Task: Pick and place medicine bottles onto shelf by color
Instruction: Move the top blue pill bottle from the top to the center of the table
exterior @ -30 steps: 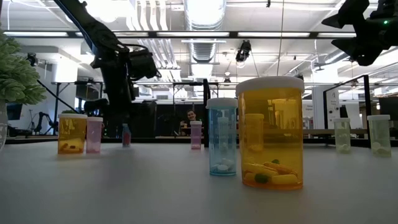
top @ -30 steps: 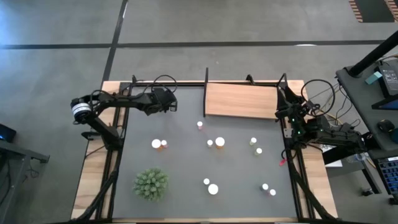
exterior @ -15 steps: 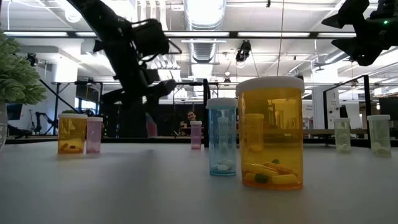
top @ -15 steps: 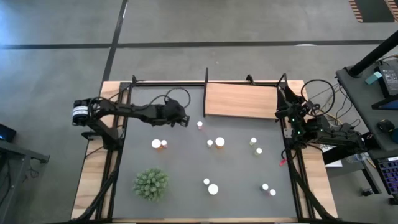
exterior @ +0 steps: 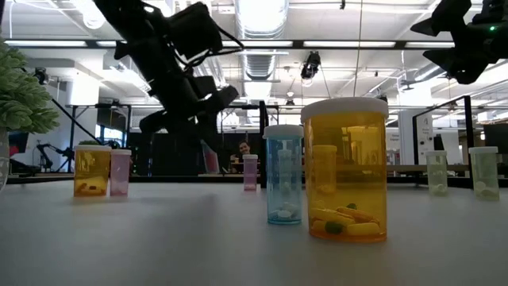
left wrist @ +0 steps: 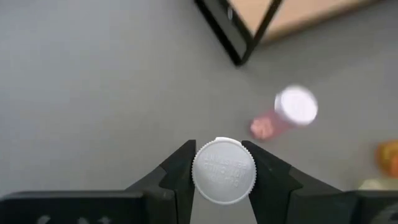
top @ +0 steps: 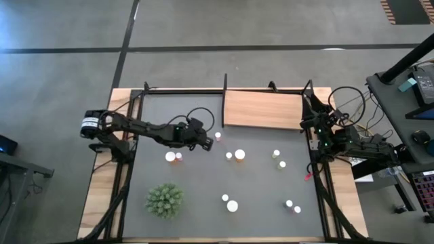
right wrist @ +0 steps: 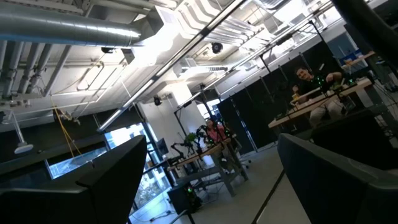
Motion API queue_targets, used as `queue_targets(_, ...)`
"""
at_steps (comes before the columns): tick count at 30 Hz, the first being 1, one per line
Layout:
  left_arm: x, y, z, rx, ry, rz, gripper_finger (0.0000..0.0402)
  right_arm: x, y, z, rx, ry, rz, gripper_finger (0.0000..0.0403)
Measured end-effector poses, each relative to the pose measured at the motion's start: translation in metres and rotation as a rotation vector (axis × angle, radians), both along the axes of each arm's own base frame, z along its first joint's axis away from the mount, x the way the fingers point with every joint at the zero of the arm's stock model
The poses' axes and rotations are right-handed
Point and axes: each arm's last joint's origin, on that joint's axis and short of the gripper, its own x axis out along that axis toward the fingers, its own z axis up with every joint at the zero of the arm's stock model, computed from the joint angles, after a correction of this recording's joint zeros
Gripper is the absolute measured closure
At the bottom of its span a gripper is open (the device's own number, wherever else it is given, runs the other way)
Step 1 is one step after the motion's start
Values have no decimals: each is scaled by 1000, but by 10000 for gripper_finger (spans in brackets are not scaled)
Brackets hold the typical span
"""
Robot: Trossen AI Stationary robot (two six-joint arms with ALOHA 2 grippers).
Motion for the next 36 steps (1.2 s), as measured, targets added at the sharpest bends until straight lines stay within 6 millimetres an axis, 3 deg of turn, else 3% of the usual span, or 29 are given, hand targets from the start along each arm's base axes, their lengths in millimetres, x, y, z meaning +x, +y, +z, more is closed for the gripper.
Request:
queue_targets(9,26,-13,-6,-13,22,-31,297,0,0,0,0,0,0,51)
queue_targets(22,46,-36,-9,-14,46,-100,297,0,0,0,0,1,0,51)
queue_targets(36,58,-46,-13,9,116,-151,297,1,0,0,1,4,0,51)
